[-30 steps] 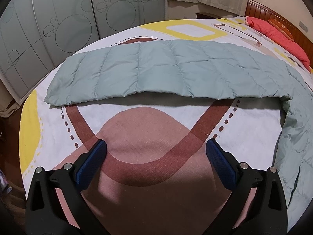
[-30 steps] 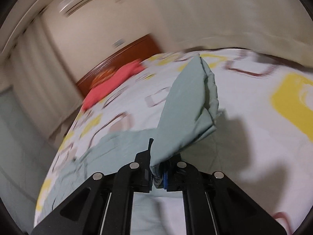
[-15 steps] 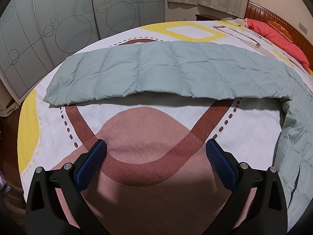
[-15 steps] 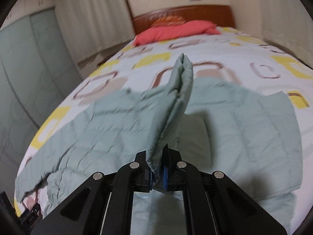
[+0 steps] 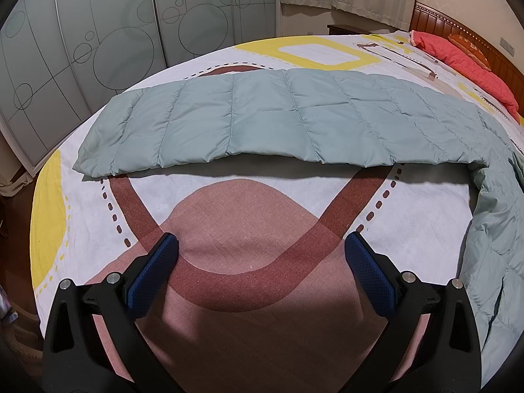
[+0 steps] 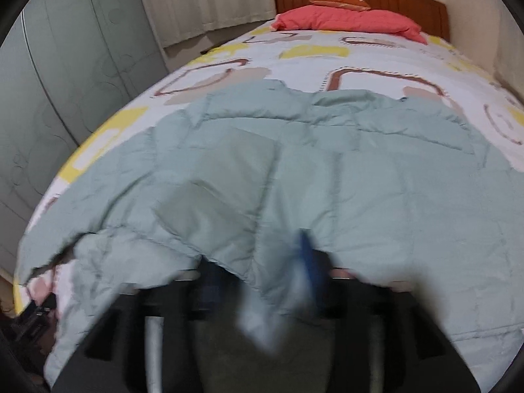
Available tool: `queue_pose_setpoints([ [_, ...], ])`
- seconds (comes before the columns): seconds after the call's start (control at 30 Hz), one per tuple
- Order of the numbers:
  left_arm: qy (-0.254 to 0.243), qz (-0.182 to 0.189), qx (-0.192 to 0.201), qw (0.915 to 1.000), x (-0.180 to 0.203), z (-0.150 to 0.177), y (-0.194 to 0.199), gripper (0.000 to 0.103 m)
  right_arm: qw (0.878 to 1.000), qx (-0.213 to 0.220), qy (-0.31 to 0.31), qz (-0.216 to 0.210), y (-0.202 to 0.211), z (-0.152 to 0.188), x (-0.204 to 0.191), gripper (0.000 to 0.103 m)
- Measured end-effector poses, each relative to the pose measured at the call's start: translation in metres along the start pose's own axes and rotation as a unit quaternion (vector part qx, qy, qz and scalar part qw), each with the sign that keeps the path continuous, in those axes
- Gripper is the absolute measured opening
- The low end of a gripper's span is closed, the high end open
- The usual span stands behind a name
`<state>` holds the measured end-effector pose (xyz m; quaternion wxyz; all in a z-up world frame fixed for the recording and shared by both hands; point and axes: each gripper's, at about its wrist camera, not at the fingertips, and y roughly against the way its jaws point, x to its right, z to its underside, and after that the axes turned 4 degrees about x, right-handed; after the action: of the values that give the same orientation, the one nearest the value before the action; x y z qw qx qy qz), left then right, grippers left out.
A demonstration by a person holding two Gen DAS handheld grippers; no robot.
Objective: Fold large clothes
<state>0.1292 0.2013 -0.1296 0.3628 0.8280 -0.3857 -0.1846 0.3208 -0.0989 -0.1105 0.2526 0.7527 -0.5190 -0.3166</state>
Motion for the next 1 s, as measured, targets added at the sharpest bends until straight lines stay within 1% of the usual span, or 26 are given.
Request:
queue_pose_setpoints([
  [0.13,0.000,0.000,0.000,1.0000,0.000,0.000,0.000,0.101,0.999,-0.001,-0.003,-0.032,0.011,0.000,-0.006,0.064],
  [0.2,0.000,0.000,0.000,1.0000,0.000,0.000,0.000,0.101,0.999,0.012,-0.021,-0.037,0.027,-0.006,0.008,0.064],
  [0.27,0.000,0.000,0.000,1.0000,0.000,0.000,0.000,0.101,0.998,0.038,-0.043,-0.023,0.047,-0.013,0.030,0.064],
  [0.33,-0.001,-0.001,0.001,1.0000,0.001,0.000,0.000,0.101,0.993,0.074,-0.092,0.013,0.073,-0.021,0.074,0.063],
  [0.37,-0.001,-0.002,0.001,1.0000,0.001,0.000,0.000,0.101,0.990,0.084,-0.110,0.029,0.080,-0.023,0.092,0.061],
  [0.4,-0.002,-0.003,0.001,1.0000,0.001,0.000,0.000,0.101,0.985,0.092,-0.136,0.058,0.088,-0.024,0.118,0.056],
  [0.43,-0.002,-0.003,0.001,1.0000,0.001,0.000,0.000,0.101,0.979,0.097,-0.160,0.084,0.093,-0.025,0.141,0.055],
  [0.5,-0.002,-0.004,0.002,1.0000,0.001,0.000,0.000,0.101,0.964,0.105,-0.203,0.134,0.100,-0.022,0.183,0.045],
  [0.6,-0.004,-0.006,0.003,1.0000,0.002,0.000,0.000,0.101,0.952,0.088,-0.229,0.182,0.089,-0.017,0.220,0.042],
  [0.67,-0.004,-0.006,0.003,1.0000,0.002,0.000,-0.001,0.101,0.952,0.075,-0.233,0.183,0.074,-0.015,0.226,0.041],
  [0.73,-0.005,-0.007,0.003,1.0000,0.002,0.000,-0.001,0.101,0.957,0.053,-0.225,0.177,0.051,-0.015,0.222,0.041],
  [0.8,-0.005,-0.007,0.003,1.0000,0.002,0.000,-0.001,0.101,0.964,0.024,-0.210,0.161,0.025,-0.013,0.215,0.041],
  [0.83,-0.005,-0.007,0.003,1.0000,0.002,0.000,-0.001,0.101,0.966,0.021,-0.198,0.165,0.019,-0.013,0.212,0.041],
  [0.87,-0.005,-0.007,0.003,1.0000,0.002,0.000,-0.001,0.101,0.967,0.022,-0.185,0.172,0.017,-0.013,0.208,0.041],
  [0.93,-0.005,-0.007,0.003,1.0000,0.002,0.000,-0.001,0.101,0.968,0.018,-0.179,0.176,0.019,-0.016,0.204,0.041],
  [1.0,-0.005,-0.007,0.003,1.0000,0.002,0.000,-0.001,0.101,0.968,0.022,-0.176,0.176,0.030,-0.019,0.199,0.041],
])
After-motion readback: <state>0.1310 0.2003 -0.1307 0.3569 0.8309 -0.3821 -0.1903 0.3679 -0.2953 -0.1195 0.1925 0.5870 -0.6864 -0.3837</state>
